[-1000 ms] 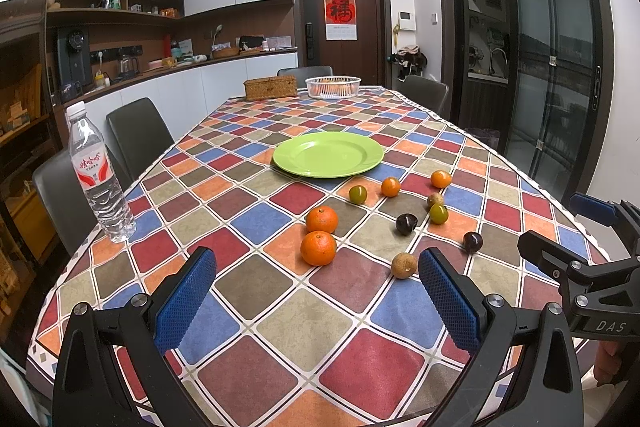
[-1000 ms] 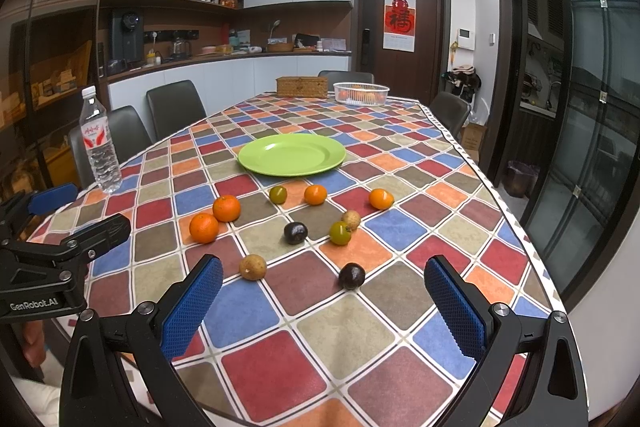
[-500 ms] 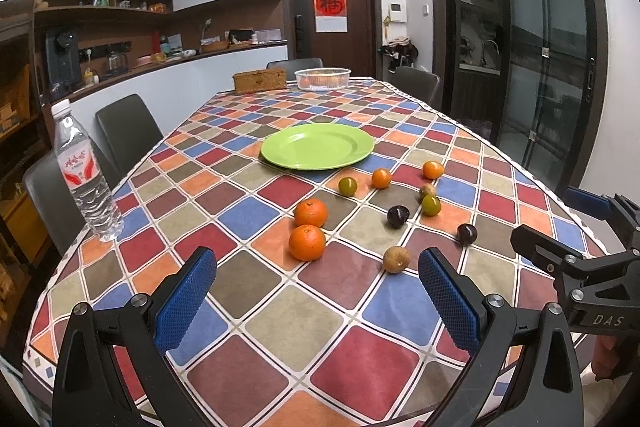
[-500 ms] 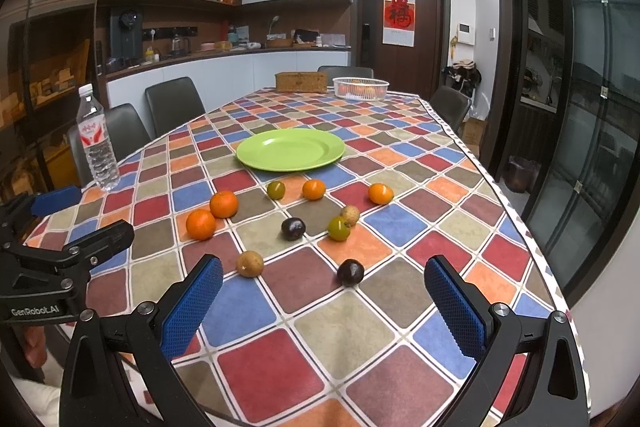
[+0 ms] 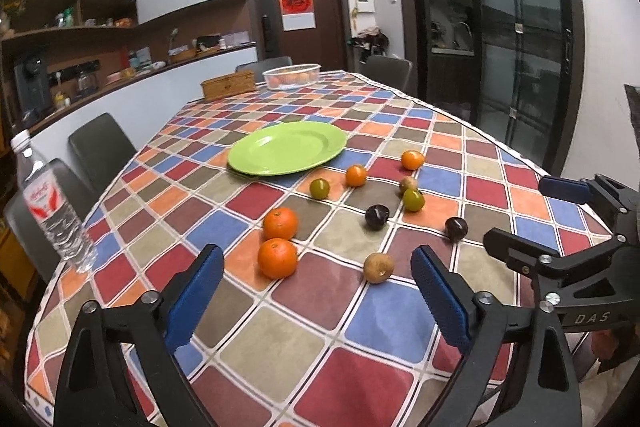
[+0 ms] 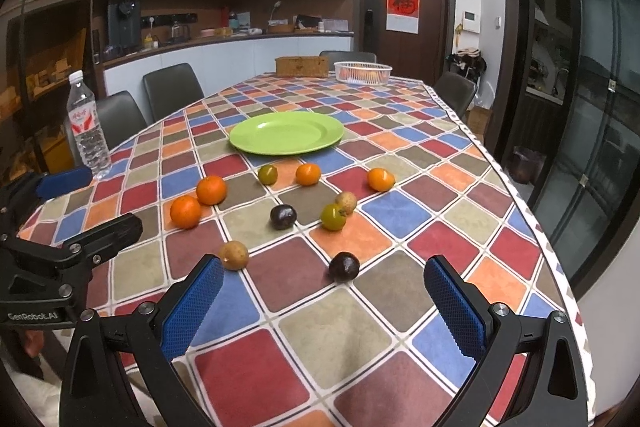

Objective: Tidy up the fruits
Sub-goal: 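Grasp the brown kiwi with the left tool while the right tool grasps a dark plum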

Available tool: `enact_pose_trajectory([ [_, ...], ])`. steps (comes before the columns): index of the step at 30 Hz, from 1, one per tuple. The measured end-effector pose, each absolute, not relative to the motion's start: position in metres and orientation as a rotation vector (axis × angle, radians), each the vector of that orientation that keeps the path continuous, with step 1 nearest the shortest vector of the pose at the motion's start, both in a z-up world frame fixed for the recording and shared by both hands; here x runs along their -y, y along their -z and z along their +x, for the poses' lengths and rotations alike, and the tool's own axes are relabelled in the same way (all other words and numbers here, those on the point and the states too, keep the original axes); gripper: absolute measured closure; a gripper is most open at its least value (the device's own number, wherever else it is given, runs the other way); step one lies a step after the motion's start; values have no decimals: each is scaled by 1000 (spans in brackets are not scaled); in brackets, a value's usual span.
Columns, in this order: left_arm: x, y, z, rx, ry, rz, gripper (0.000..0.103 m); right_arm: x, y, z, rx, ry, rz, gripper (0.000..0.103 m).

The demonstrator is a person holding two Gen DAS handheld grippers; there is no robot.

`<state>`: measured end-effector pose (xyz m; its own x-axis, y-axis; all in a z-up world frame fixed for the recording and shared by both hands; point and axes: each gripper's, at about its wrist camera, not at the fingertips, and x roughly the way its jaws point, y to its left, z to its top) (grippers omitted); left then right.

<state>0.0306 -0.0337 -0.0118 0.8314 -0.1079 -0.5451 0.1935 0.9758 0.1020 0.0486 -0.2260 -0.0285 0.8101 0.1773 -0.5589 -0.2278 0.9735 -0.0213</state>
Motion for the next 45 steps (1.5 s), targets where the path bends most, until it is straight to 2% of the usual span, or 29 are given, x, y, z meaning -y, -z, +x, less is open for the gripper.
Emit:
enact_pose_trajectory([
  [4,44,20,43,-597,192,189,23,228,37,60,-618,-216,-83,3],
  [9,54,28,56,-631,235,203,33,233,47,73,-665,-215,-70,8],
  [27,75,69,97,-842,336,182,59,233,80,114,-837,-264,-47,46],
  [36,77,78,109,-895,345,175,74,235,88,125,-877,-268,-32,54],
  [41,78,78,112,-900,345,174,74,236,90,130,-890,-282,-18,58],
  [44,77,78,115,-905,342,165,74,236,90,132,-893,-289,-16,63],
  [45,77,78,116,-906,341,160,74,236,90,133,-894,-291,-16,68],
])
